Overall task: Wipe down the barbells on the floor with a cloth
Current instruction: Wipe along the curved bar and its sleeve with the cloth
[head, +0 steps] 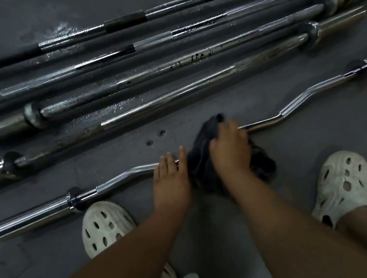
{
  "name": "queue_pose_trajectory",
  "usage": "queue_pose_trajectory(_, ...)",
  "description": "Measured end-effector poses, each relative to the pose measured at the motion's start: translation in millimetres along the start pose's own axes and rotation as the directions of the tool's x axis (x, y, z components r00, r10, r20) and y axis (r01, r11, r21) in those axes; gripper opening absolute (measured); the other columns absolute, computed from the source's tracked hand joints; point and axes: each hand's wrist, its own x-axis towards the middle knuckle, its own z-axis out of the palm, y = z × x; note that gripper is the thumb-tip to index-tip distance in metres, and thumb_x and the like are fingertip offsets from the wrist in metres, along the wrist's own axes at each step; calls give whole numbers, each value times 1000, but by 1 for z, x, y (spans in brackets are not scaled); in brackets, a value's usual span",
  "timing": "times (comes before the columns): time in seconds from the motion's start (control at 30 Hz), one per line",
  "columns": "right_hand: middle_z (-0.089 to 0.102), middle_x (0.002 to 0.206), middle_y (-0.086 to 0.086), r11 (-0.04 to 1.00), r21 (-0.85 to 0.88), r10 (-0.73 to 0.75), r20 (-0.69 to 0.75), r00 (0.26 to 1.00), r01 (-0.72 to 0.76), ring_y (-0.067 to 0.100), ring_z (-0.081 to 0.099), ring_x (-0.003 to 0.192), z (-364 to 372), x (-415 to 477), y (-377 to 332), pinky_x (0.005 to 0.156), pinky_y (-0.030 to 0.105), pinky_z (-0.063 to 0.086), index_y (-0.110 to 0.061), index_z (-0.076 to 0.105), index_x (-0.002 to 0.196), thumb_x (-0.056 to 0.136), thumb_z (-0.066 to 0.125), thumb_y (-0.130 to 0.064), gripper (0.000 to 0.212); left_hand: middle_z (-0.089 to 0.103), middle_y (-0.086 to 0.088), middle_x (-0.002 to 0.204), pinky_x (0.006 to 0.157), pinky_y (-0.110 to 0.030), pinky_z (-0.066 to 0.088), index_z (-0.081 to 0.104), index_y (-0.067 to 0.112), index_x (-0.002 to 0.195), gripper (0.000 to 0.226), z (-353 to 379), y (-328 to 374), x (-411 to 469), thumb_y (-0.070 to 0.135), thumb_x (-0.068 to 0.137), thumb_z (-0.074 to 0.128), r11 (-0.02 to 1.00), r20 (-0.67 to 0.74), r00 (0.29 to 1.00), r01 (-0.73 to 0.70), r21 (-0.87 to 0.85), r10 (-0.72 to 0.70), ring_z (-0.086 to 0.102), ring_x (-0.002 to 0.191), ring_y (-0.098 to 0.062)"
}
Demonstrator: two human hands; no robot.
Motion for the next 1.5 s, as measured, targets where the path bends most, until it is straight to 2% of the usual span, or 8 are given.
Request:
queue_pose_trajectory(0.13, 43, 145, 0, 922, 61, -385, 240, 891, 382, 31, 46, 118, 27, -49, -27, 92, 41, 47, -41, 32, 147, 98, 41, -29, 51, 7, -17, 164, 123, -40, 9, -7, 11, 157, 77, -3, -4, 1, 29, 98, 40, 998, 63, 997, -38, 57, 34, 7, 152, -32)
queue_pose_trajectory(0.37, 34, 149, 6, 995, 64, 72, 11, 997, -73, 35, 46, 122, 10, -10, 16, 89, 45, 47, -31, 47, 140, 91, 50, -20, 50, 17, -15, 162, 123, -39, 10, 15, 6, 155, 74, -6, -1, 6, 28, 93, 48, 1000, 93, 996, 8, -6, -8, 11, 151, -31)
queue_pose_trajectory(0.53, 42, 131, 11, 960, 110, -275, 177, 945, 259, 37, 57, 108, 22, -46, -13, 85, 44, 49, -20, 52, 126, 89, 55, -25, 37, 35, -17, 152, 119, -41, 19, 33, 5, 147, 68, -5, -3, 11, 34, 87, 49, 998, 103, 994, 36, -42, -31, 26, 143, -34)
queue_pose_trajectory(0.73, 60, 123, 21, 749, 464, 497, 77, 864, -473, 37, 59, 111, 6, -15, 37, 89, 37, 45, -6, 60, 115, 91, 58, -21, 29, 53, -14, 127, 107, -41, 35, 53, 6, 122, 54, -16, -8, 8, 25, 72, 52, 986, 86, 996, 29, -165, -15, 43, 125, -35)
queue_pose_trajectory(0.9, 69, 101, 18, 916, 375, -7, 369, 929, -142, 34, 65, 95, 27, -43, -7, 72, 32, 46, -8, 67, 92, 86, 61, -22, 16, 50, -15, 129, 111, -36, 28, 51, 4, 121, 53, -26, -4, 7, 26, 73, 52, 983, 138, 990, 56, -177, -32, 40, 126, -34)
queue_pose_trajectory(1.1, 67, 113, 15, 404, 796, 631, 113, 767, -450, 28, 65, 102, 3, 6, 39, 83, 26, 45, -6, 64, 115, 87, 63, -11, 29, 37, -13, 146, 119, -37, 21, 40, 6, 140, 65, -27, -5, 5, 21, 80, 61, 981, 182, 983, 34, -190, 1, 23, 144, -34)
queue_pose_trajectory(1.33, 48, 136, 6, 912, 342, -312, 227, 923, 224, 36, 53, 117, 30, -43, -14, 99, 42, 46, -28, 56, 130, 81, 55, -9, 53, 53, -17, 133, 108, -38, 33, 50, 4, 132, 59, -22, -11, 2, 20, 76, 59, 986, 92, 996, 6, -164, 9, 45, 127, -34)
queue_pose_trajectory(1.5, 51, 132, 9, 981, 158, -121, 27, 992, 116, 36, 52, 117, 1, -4, 16, 96, 41, 46, -27, 60, 127, 84, 51, -10, 46, 58, -17, 115, 98, -35, 35, 56, 4, 112, 40, -22, -7, 7, 8, 73, 59, 975, 40, 999, 33, -222, -24, 51, 112, -34)
